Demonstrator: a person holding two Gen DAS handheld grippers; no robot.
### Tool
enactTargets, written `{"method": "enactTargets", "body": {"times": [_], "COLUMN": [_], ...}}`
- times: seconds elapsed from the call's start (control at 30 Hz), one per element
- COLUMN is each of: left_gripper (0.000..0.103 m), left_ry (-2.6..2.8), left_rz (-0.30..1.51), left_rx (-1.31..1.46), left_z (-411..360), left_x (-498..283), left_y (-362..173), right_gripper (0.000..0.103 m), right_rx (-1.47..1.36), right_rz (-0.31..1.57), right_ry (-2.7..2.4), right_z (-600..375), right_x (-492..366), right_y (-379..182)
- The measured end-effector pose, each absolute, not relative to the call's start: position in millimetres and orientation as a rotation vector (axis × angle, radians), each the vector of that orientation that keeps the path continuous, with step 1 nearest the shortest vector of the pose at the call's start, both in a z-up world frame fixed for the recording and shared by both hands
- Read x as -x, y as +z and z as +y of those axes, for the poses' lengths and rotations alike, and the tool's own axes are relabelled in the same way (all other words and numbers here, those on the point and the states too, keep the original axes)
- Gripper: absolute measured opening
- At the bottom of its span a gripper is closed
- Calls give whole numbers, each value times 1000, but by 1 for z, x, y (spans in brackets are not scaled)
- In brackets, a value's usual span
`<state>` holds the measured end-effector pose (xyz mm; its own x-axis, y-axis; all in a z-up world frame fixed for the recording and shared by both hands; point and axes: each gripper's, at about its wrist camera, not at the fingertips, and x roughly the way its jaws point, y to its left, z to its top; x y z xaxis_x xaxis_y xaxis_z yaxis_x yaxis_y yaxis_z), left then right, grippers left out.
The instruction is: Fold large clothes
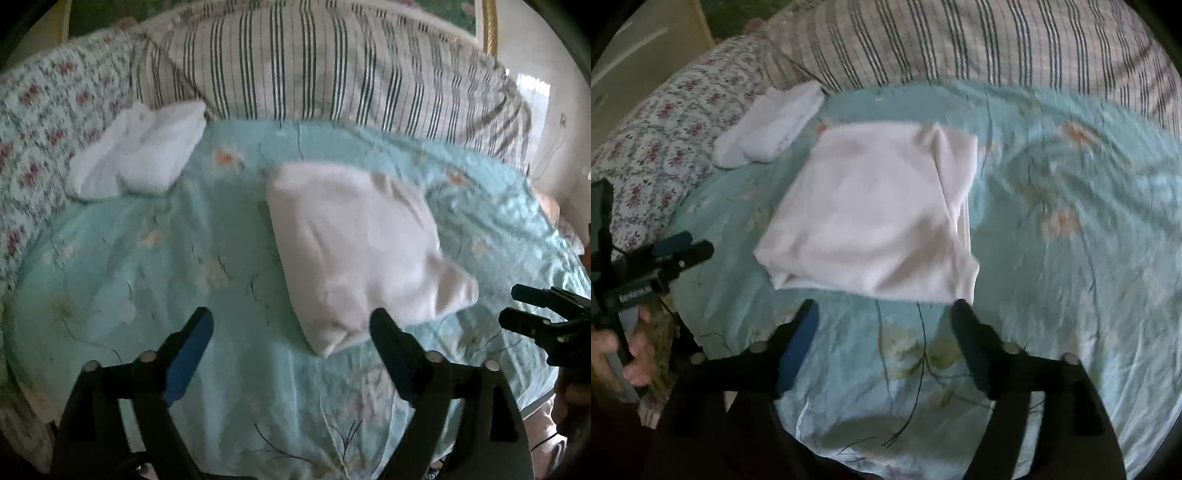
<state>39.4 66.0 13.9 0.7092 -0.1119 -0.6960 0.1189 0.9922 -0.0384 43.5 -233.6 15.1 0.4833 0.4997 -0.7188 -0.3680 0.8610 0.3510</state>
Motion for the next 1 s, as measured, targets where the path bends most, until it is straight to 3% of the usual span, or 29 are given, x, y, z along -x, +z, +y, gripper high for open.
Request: {"method": "enactTargets", "body": {"times": [0.07,0.23,0.57,1.0], "left_gripper": [102,103,102,102], "left_ry": [-130,-107,-93,-110], "left_rz": [745,803,914,889], "left_rx": [-15,-43,-121,-148], "left_z": [68,63,41,28], "left_x": [-39,-56,-80,-87], "left_y": [23,8,-27,-7], "right_gripper": [86,99,100,100], "right_rx": [-149,-118,-115,-139], "right_rz": [916,955,1007,995], "right_ry": [539,541,538,536], "right_z": [-234,-230,-226,-232], "right_x": [-46,-55,-75,-90], "right_y": [21,10,-9,3]}}
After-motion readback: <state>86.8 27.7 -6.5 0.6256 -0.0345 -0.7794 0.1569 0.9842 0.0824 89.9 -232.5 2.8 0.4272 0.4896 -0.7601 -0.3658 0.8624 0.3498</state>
